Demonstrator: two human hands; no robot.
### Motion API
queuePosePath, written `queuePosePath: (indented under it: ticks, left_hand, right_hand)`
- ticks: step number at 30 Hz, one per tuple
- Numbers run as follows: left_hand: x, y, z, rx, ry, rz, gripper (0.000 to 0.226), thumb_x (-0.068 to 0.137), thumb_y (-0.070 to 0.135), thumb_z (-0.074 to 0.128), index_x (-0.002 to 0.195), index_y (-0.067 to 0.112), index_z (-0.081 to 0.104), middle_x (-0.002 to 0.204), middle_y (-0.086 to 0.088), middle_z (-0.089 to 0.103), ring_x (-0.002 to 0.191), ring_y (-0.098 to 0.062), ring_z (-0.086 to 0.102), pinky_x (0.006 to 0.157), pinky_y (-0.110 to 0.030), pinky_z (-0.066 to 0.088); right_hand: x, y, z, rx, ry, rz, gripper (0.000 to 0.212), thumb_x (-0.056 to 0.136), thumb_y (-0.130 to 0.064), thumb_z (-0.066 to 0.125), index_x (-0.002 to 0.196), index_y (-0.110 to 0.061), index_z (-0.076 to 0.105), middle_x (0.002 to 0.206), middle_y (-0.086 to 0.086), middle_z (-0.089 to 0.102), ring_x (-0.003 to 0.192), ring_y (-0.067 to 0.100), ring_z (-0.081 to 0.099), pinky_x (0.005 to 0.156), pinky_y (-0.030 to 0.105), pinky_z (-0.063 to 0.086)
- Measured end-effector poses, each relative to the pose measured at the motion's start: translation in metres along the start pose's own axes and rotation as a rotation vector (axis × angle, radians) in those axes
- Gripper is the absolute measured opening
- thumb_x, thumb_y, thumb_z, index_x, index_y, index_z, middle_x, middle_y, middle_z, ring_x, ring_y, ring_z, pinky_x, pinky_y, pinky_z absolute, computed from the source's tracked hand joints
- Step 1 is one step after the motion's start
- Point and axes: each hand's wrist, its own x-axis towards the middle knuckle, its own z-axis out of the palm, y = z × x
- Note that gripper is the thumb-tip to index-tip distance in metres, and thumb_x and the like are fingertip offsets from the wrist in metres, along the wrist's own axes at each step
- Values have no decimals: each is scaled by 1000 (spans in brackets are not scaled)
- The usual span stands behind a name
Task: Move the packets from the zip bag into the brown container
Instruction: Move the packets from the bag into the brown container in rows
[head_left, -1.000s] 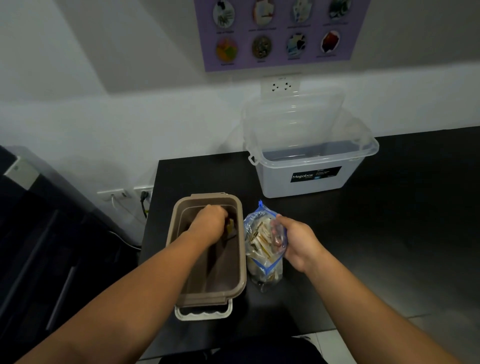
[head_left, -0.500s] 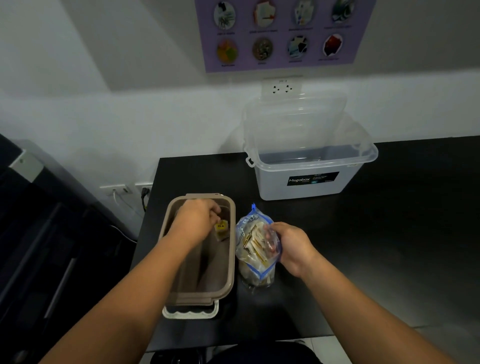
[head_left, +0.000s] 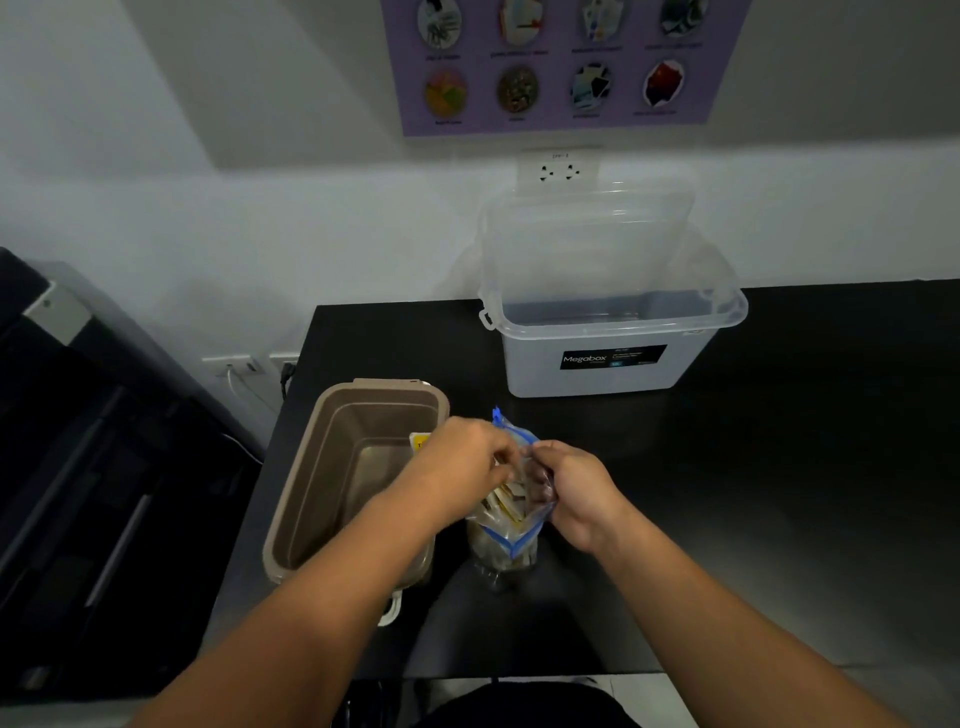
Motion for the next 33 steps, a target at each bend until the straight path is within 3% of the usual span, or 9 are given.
queuePosePath:
  ticks: [4,7,10,16,20,23,26,31,33]
  left_hand:
    - [9,7,20,81,-104,-52,25,90,23,71,114,28,73,111,3,69,100,-14,66,90,-35,56]
    - [13,12,29,163,-184,-82,24,93,24,66,116,21,72,114,-1,67,107,-21,64,95,-37,53]
    - [13,10,40,171,-84,-96,16,93,23,63,102,17,74,101,-4,71,98,-25,66,85,-38,53]
    - [11,11,31,34,-46,-107,11,93,25,67,100,25,76,101,6,68,92,-8,63,89,-29,55]
    - [5,7,22,-97,83,-137,6,93,26,70,96,24,75,87,13,63,76,-2,59,81,-25,54]
    - [2,4,12,-169,88,-168,6,93,26,70,97,22,74,90,10,68,82,-4,64,80,-24,55]
    - [0,0,-1,-208,119,-167,4,92,26,71,94,24,74,87,9,71,81,-2,66,76,-21,54]
    - [-10,-9,-34,-334,284,-171,5,93,24,71,95,28,73,85,12,71,79,-1,66,74,-18,53]
    - [-15,-20,-47,-375,400,-194,5,91,24,73,95,27,74,82,11,70,73,-2,65,72,-24,56]
  right_hand:
    - [-2,-4,-7,34,-24,17,18,105,-16,54,101,-8,69,93,16,77,85,28,75,86,49,61]
    - [-3,-6,-9,47,-27,38,14,103,-13,57,100,-7,69,91,16,76,84,28,75,87,50,61]
    - [-3,-8,-10,44,-35,40,14,103,-12,57,97,-7,69,89,15,76,80,26,75,81,47,61]
    - [-2,-10,-11,20,-45,51,17,105,-15,55,104,-5,69,101,21,68,90,33,63,101,53,52]
    - [-1,-11,-10,32,-42,43,16,105,-12,54,104,-5,68,94,18,70,80,27,68,91,48,57]
    - [0,-12,-8,26,-37,43,16,104,-13,54,104,-6,69,96,18,68,84,28,67,92,49,55]
    - [2,-12,-4,19,-31,41,18,105,-15,54,105,-6,70,90,13,72,78,23,70,84,45,58]
    - [0,-13,2,12,-28,47,22,105,-15,53,113,-3,70,112,22,75,100,32,73,102,52,56]
    - [-2,-13,4,26,-21,69,19,105,-16,54,106,-5,70,108,23,69,94,30,67,101,46,53]
